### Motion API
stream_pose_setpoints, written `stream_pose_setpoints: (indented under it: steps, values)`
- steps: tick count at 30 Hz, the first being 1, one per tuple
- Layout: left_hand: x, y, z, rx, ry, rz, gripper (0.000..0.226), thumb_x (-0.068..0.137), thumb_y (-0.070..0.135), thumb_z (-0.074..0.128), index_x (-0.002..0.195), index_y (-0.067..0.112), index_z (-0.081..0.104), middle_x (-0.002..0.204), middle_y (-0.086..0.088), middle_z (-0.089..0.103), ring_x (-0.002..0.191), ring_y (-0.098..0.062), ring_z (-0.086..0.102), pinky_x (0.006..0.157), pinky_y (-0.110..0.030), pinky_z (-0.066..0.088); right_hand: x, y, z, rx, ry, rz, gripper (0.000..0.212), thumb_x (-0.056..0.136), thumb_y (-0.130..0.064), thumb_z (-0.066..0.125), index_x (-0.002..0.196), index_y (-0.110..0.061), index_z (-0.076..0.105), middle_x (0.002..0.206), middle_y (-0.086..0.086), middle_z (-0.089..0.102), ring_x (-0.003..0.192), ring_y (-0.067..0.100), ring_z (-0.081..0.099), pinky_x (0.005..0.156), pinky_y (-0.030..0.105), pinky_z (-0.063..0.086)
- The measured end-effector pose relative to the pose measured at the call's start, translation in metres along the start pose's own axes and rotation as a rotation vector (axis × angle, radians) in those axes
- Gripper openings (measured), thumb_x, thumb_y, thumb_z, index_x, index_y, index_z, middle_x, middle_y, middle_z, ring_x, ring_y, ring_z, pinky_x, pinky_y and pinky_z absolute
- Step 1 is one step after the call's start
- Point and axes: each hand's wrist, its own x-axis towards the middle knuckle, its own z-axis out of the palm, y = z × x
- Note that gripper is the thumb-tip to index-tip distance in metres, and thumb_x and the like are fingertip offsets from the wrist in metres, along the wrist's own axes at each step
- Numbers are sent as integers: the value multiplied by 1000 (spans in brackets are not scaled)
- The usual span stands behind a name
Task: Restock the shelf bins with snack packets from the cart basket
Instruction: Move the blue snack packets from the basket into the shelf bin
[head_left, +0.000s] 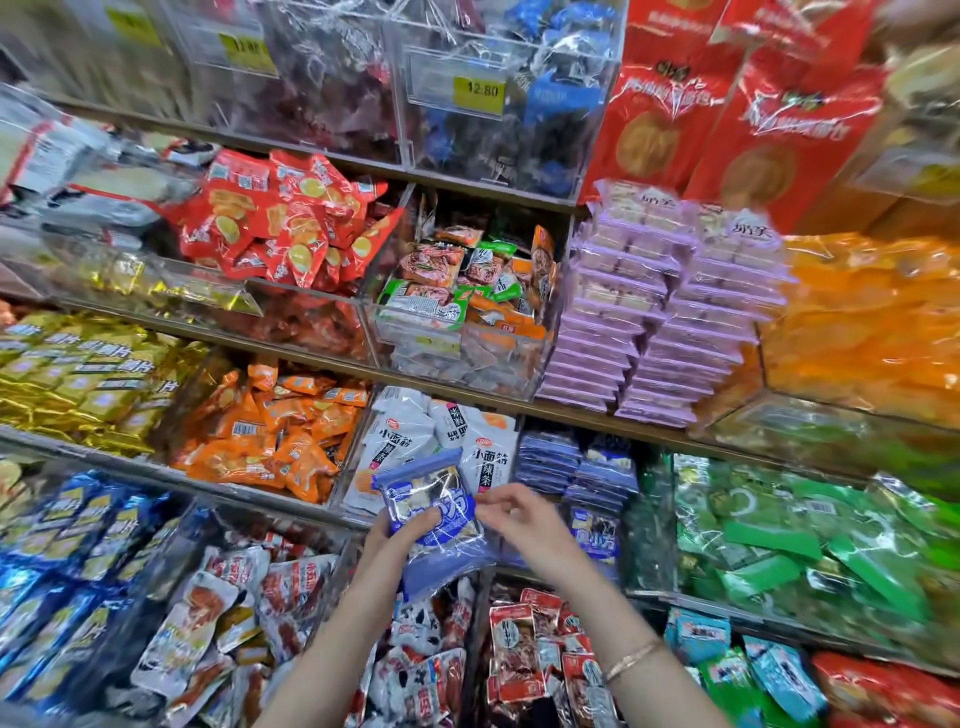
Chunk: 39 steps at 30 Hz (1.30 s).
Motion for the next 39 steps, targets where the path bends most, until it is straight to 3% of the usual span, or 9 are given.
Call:
stream_pose_setpoints:
  steps: [3, 5, 9, 15, 19, 24, 31, 34, 39]
  values:
    - [-3, -1, 12, 49, -26, 26, 50, 58, 37, 83, 99, 36, 56, 78, 25, 70, 69, 7, 66, 68, -26, 44, -14, 1, 12, -89, -11, -30, 34, 80, -50, 67, 102, -28, 54, 85, -12, 51, 71, -1, 48, 59, 4, 38]
    - [-4, -2, 16, 57, -29, 19, 50, 58, 40, 84, 96, 42, 50, 87, 27, 64, 75, 8, 60, 72, -27, 42, -19, 2, 12, -60, 34, -23, 38, 81, -47, 67, 107, -22, 56, 94, -2, 58, 78, 7, 52, 63, 9, 39]
    - [-4, -4, 18, 49, -49, 43, 96, 43, 64, 82, 127, 31, 49, 125, 3, 62, 112, -18, 60, 102, -45, 43, -27, 4, 13, -5, 114, -27, 33, 83, -41, 67, 107, -20, 58, 104, 7, 62, 90, 14, 58, 72, 18, 48]
    - [5, -7, 22, 173, 81, 33, 123, 51, 77, 58, 152, 26, 11, 159, -2, 19, 142, -27, 27, 112, -50, 28, -28, 10, 11, 224, 203, 6, 18, 89, -38, 60, 93, -21, 58, 87, -4, 64, 82, 10, 61, 74, 20, 46]
    - [15, -4, 23, 145, 126, -1, 111, 63, 75, 58, 152, 27, 13, 159, -1, 20, 142, -29, 28, 110, -52, 28, -23, 21, -1, 484, 271, 109, 22, 92, -37, 57, 83, -17, 56, 75, -2, 55, 65, 16, 58, 72, 32, 52]
    - [30, -5, 5, 175, 128, -64, 97, 76, 63, 63, 151, 18, 20, 156, -6, 26, 138, -29, 33, 109, -49, 30, -18, 51, -23, 692, 418, 223, 22, 93, -33, 56, 103, -13, 57, 76, 4, 52, 46, 11, 48, 47, 23, 44]
    - [32, -6, 3, 257, 131, -32, 89, 78, 57, 64, 148, 14, 29, 151, -8, 35, 127, -26, 45, 103, -42, 34, 11, 81, -70, 941, 648, 367, 24, 97, -27, 52, 117, -15, 52, 66, 3, 48, 51, 12, 44, 41, 20, 39]
    - [31, -5, 4, 267, 123, -30, 89, 75, 57, 66, 146, 14, 33, 149, -8, 39, 128, -26, 45, 106, -42, 33, 30, 81, -86, 1091, 659, 372, 34, 99, -24, 47, 133, -20, 48, 72, 0, 47, 57, 10, 40, 49, 21, 37]
    - [31, -2, 5, 296, 134, -56, 75, 81, 53, 65, 142, 17, 39, 144, -5, 44, 116, -21, 52, 94, -35, 36, 56, 71, -98, 1076, 703, 399, 37, 98, -22, 49, 134, -15, 49, 85, 0, 47, 69, 6, 48, 51, 8, 49]
